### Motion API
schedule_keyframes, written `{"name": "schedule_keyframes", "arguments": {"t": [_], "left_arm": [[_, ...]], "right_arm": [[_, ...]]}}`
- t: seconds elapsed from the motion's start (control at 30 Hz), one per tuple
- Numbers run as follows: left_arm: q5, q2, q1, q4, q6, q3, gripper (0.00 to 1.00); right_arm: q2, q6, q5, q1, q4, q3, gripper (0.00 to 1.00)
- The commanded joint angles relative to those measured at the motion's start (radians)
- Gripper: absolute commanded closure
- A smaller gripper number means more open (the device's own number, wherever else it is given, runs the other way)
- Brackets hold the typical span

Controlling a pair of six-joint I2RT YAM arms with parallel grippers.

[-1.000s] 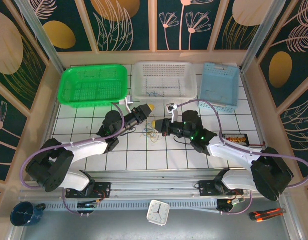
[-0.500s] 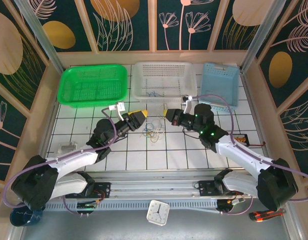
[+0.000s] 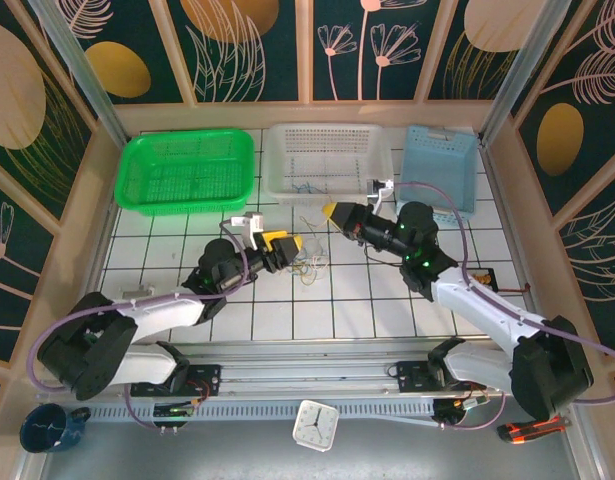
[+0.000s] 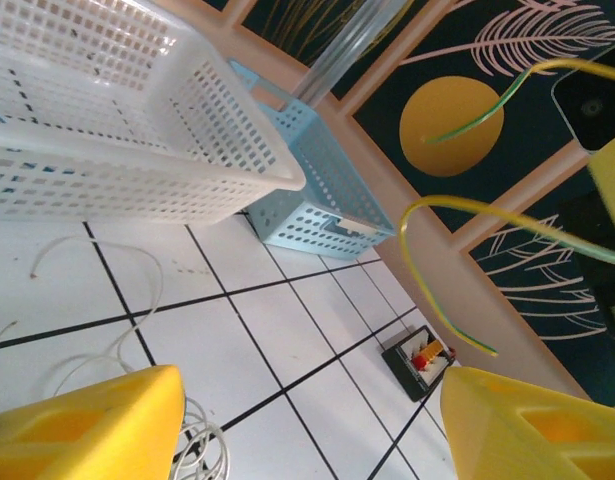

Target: Untangle the cables

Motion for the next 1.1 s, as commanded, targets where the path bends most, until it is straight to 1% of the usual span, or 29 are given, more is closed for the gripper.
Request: {"name": "schedule_keyframes", "arguments": {"t": [0.0,0.43,0.83,0.93,1.0,1.03,1.07], "left_arm": [[0.048,0.028,0.000,0.104,0.013,0.049,0.33],[0.067,0.085,-0.005,0.247,-0.050,0.070,0.33],[0.065,0.127,-0.006,0.287,-0.072,0.106,0.33],[0.067,0.148,-0.008,0.299,-0.077,0.114,0.40],[0.069,0.165,-0.008,0.309,-0.080,0.120,0.49],[0.069,0.170,-0.008,0.313,-0.082,0.123,0.55],[0.069,0.176,-0.007,0.318,-0.083,0.124,0.64]], "right_arm": [[0.015,0.129,-0.025,-0.004,0.168,-0.005,1.00],[0.034,0.141,0.014,0.028,0.205,-0.018,1.00],[0.077,0.164,0.012,0.058,0.274,-0.017,1.00],[0.082,0.170,0.012,0.063,0.285,-0.016,1.00],[0.083,0.170,0.015,0.065,0.289,-0.018,1.00],[0.080,0.170,0.016,0.065,0.288,-0.020,1.00],[0.079,0.170,0.019,0.064,0.288,-0.023,1.00]]}}
